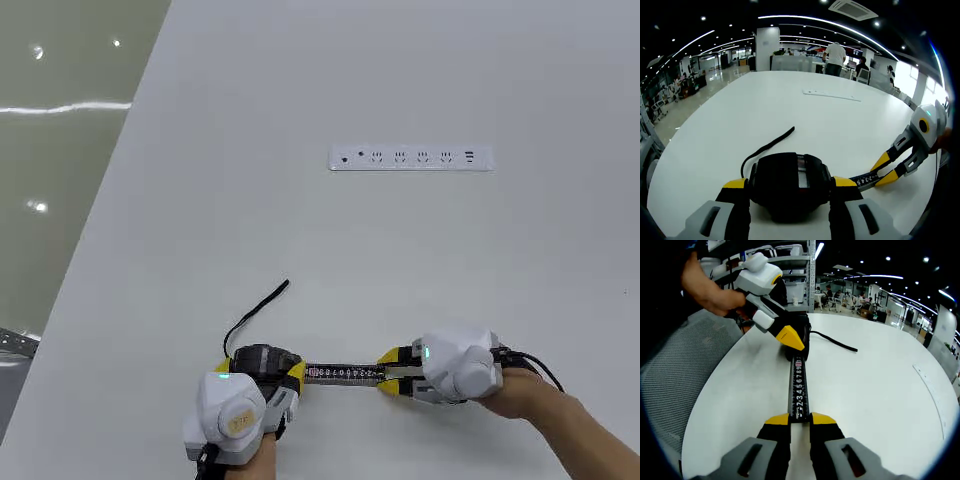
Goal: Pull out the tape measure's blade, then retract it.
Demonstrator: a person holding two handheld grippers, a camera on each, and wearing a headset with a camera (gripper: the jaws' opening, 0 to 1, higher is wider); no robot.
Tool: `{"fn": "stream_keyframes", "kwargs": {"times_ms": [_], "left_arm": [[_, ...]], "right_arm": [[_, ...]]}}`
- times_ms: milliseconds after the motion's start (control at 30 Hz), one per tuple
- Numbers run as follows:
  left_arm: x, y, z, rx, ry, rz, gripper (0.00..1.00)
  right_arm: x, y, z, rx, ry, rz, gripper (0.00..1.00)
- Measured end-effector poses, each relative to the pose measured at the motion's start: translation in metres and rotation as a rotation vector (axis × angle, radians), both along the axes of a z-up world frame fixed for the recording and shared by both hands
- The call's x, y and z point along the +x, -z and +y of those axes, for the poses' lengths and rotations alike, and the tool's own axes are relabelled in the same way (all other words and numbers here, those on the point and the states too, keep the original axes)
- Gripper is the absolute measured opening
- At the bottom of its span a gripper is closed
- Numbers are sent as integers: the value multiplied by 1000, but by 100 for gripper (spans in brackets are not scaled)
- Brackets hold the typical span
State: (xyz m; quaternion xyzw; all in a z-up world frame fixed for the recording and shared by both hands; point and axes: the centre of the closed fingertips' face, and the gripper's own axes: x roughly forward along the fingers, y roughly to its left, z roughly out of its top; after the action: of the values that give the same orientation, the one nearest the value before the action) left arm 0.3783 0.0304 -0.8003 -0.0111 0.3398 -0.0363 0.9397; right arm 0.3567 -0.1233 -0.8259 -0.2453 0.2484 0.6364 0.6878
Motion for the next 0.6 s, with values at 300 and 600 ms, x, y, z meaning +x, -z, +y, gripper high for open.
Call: {"fn": "stream_keyframes", "kwargs": {"times_ms": [300, 600], "left_arm": [[0, 0, 0, -8, -5, 2, 60], [-1, 0, 0, -12, -5, 4, 60]], "right_arm": [[2, -2, 17, 5, -11, -4, 12], [2, 0, 34, 10, -15, -5, 12]]}}
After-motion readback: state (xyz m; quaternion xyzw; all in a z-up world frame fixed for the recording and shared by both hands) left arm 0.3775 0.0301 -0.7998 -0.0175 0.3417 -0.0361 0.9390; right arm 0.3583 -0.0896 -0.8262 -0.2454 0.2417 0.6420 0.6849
